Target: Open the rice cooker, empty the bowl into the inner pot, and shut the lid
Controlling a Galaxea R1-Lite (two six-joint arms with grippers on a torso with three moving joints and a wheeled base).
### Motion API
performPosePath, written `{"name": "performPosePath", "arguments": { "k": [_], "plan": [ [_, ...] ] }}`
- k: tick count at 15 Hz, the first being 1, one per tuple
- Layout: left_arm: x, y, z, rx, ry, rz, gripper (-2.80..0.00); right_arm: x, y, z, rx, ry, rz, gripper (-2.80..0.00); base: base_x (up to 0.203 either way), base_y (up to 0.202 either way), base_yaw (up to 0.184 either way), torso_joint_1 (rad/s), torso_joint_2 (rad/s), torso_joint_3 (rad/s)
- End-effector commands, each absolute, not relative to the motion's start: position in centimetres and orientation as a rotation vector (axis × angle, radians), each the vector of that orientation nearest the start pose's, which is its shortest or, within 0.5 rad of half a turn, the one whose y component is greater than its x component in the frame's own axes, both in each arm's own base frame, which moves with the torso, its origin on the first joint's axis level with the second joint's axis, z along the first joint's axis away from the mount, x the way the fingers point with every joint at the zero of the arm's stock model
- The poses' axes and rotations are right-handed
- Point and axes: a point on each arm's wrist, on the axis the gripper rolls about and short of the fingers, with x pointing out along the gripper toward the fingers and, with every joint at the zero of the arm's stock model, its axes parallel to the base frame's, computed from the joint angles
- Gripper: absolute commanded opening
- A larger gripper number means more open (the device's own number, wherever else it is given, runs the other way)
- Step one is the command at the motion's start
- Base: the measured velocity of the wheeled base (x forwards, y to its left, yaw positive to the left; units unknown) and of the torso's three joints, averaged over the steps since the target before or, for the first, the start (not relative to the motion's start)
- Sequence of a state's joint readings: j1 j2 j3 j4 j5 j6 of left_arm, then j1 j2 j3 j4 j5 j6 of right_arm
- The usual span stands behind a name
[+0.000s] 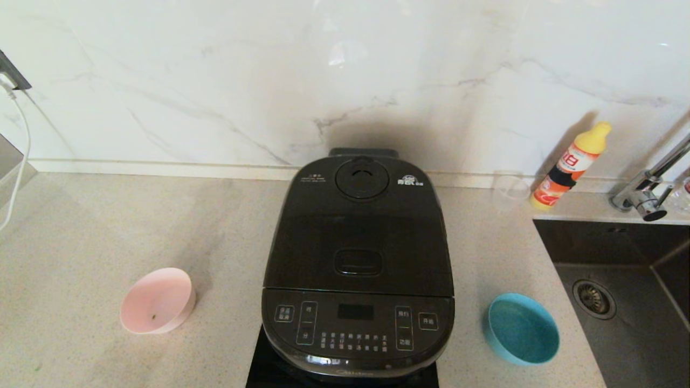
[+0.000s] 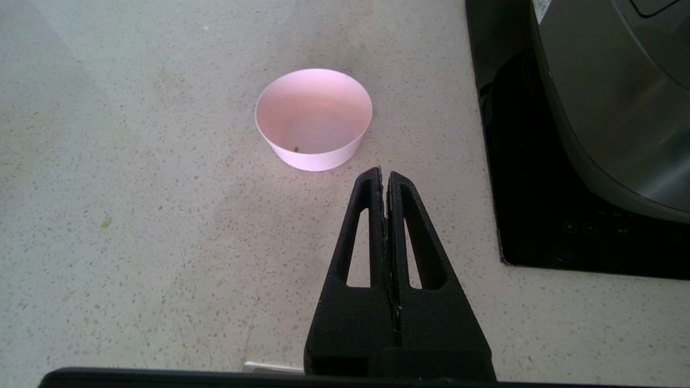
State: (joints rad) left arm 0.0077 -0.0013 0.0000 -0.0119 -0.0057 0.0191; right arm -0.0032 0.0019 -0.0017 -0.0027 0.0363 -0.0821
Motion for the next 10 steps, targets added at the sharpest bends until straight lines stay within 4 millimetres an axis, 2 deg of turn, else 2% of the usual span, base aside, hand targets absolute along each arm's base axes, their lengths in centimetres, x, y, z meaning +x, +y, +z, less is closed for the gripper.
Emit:
{"name": "performPosePath", "arguments": {
  "k": [1,10],
  "plan": [
    [-2.21,-0.03,7.42,0.020,-0.003,0.003,-2.80,-2.25,0.09,7.51,-0.084,0.005,0.036,-2.80,0.000,0.000,0.000,0.000,0.00,0.000],
    [-2.21,-0.03,7.42,0.020,-0.003,0.003,-2.80,-2.26,0.07,7.50,-0.040,0.004,0.026,-2.80,0.000,0.000,0.000,0.000,0.00,0.000]
  ]
}}
